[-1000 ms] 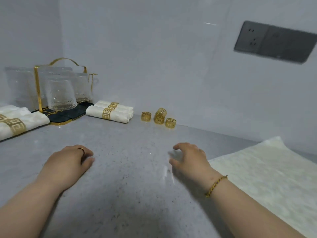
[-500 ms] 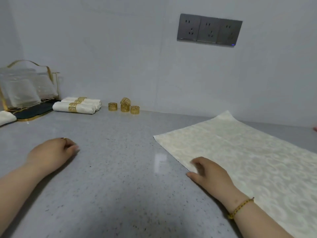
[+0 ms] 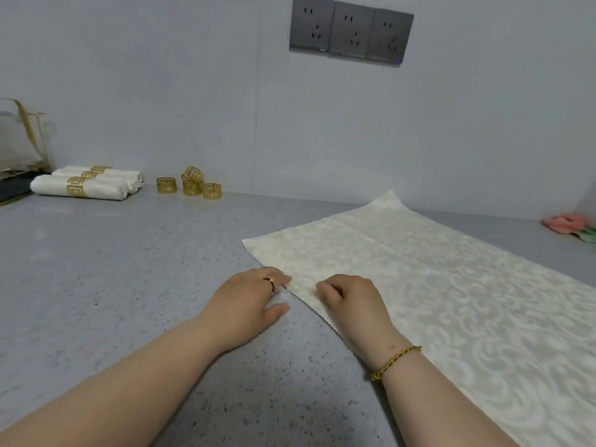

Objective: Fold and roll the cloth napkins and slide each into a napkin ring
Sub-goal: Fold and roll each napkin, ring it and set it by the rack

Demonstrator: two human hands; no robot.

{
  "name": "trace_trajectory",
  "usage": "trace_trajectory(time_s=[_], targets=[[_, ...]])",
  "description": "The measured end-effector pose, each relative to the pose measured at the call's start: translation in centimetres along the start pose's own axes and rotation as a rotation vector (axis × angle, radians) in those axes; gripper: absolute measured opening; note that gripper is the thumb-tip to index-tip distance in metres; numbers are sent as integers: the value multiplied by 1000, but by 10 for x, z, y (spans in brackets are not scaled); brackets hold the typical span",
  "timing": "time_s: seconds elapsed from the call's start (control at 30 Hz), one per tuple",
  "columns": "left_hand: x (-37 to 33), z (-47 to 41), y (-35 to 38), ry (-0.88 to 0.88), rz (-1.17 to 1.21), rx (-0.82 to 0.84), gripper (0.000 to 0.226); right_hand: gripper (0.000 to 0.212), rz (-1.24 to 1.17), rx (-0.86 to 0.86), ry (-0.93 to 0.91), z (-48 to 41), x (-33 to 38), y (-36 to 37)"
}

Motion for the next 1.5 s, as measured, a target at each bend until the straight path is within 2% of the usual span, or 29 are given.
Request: trace_trajectory(time_s=[0.1,0.17,0.3,0.43,0.63,0.7,0.77,0.87,0.97,1.03,1.13,1.27,1.33,1.43,1.5], targets=[[10,4,-5,-48,49,-70,54,31,-17,-37,28,0,-2,-4],[6,5,-4,-13,29,-54,61,23,-8,-36,41,0,0,-5],[3,4,5,15,2,49,52,31,172,78,9,3,5,6],[2,4,9,16,-7,90,40,20,226,50,-2,2,5,5],[1,6,7,20,0,83,42,17,-10,7,55,1,-5,1],[1,6,7,28,2,76,57,21,-75,-3,74,2,-9,-1],[3,7,8,4,20,74,68,34,-101,-18,95,3,-12,-3],[1,10,-3,8,43,-61,75,36,-115,-44,111,4,-12,-5],[1,13,-21,3,-23,-248,49,22,-115,-60,60,6,-3,-11],[-1,14,-26,26,-104,-316,51,20,-138,-35,-16,11,8,-13],[0,8,-21,49,-184,-280,67,19,-180,53,-122,20,25,-9],[6,5,-13,47,-271,-197,40,19,-199,153,-185,24,33,1],[8,4,-9,26,-241,-144,33,18,-204,180,-187,25,33,3],[19,2,3,-38,-121,-92,38,16,-154,206,-208,29,34,7],[21,3,3,-89,-109,-75,39,23,-30,209,-235,31,36,10]])
Point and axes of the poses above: each hand's wrist, its own z-axis away from the middle knuckle, its own y-axis out of the palm, x = y × z, the point moved 8 cm from there along -z, towards the middle knuckle, and after that the axes turned 4 degrees about y, right-handed, at the moved point
